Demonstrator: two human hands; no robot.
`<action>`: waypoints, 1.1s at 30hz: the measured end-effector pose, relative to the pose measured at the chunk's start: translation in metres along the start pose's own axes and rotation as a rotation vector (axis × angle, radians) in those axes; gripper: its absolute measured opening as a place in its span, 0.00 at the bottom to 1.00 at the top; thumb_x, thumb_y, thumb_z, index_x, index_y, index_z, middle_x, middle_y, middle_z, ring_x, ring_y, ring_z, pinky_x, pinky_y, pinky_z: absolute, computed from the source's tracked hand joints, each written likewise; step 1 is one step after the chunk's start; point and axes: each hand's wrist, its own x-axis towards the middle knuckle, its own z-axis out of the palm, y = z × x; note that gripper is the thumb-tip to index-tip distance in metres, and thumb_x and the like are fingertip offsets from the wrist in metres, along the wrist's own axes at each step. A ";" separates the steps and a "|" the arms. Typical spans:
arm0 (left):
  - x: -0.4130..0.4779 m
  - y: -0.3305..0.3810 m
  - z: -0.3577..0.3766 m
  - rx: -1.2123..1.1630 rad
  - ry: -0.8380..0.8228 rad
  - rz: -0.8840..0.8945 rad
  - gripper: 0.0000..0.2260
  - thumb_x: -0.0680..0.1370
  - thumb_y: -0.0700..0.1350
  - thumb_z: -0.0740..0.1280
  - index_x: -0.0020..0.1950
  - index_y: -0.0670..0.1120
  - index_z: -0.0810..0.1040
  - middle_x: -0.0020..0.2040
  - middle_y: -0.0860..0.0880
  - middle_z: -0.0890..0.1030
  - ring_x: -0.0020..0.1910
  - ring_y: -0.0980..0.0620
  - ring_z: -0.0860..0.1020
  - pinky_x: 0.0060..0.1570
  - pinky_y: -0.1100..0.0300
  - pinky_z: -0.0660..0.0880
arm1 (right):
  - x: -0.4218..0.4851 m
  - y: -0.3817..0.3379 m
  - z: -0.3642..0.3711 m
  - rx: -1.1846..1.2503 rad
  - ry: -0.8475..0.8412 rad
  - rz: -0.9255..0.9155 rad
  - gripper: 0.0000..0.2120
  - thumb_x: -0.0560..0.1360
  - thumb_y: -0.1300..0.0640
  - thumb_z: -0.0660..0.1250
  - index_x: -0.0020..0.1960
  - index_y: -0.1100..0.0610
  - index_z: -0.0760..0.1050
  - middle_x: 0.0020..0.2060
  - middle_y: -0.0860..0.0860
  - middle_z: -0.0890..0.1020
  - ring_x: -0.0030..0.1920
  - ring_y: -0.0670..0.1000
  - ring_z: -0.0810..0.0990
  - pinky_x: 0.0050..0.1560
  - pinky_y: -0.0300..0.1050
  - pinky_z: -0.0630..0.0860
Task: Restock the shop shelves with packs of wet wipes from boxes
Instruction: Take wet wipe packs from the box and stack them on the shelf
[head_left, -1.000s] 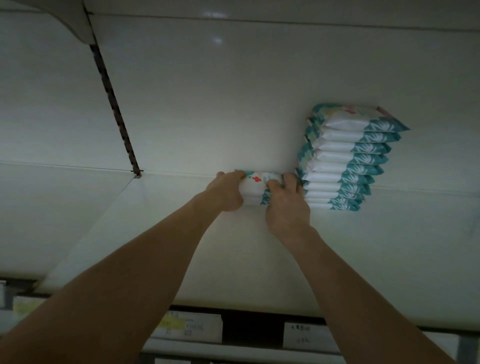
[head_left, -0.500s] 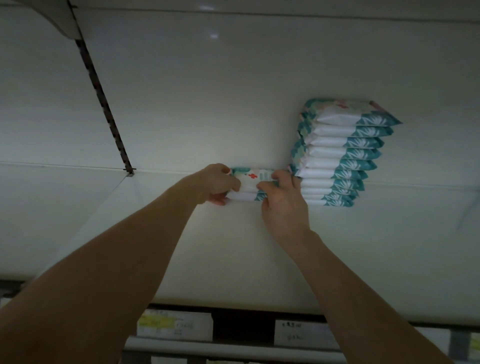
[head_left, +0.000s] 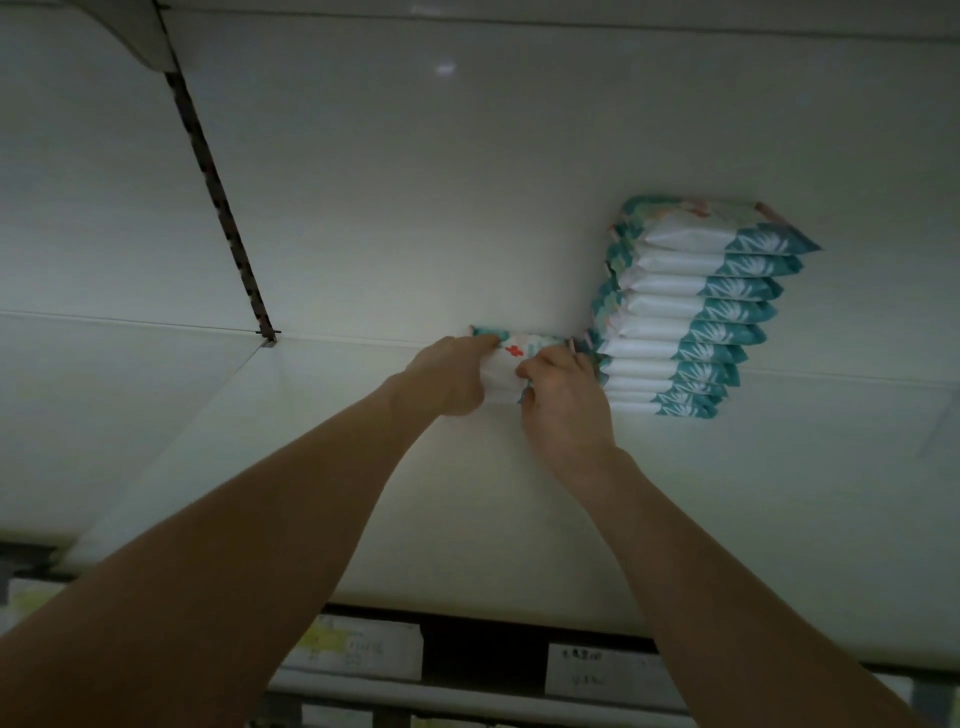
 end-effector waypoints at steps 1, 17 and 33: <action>0.001 0.000 0.001 0.003 -0.001 0.001 0.30 0.77 0.40 0.63 0.77 0.51 0.58 0.71 0.43 0.69 0.68 0.42 0.69 0.66 0.54 0.67 | 0.001 0.000 0.000 -0.009 0.001 -0.009 0.13 0.67 0.74 0.66 0.49 0.66 0.82 0.47 0.63 0.79 0.54 0.68 0.75 0.61 0.58 0.73; -0.066 -0.015 -0.001 -1.206 0.448 -0.576 0.21 0.77 0.37 0.64 0.70 0.44 0.69 0.53 0.43 0.78 0.46 0.46 0.78 0.47 0.53 0.79 | -0.014 -0.079 -0.041 0.440 -0.147 0.165 0.14 0.77 0.61 0.61 0.60 0.54 0.78 0.59 0.49 0.79 0.59 0.48 0.76 0.56 0.37 0.67; -0.337 -0.136 -0.001 -1.625 1.230 -0.963 0.12 0.77 0.35 0.61 0.57 0.47 0.73 0.39 0.47 0.76 0.32 0.53 0.74 0.29 0.64 0.73 | -0.171 -0.288 -0.004 0.807 -0.577 -0.058 0.09 0.73 0.58 0.64 0.47 0.52 0.81 0.40 0.49 0.83 0.47 0.51 0.82 0.55 0.49 0.78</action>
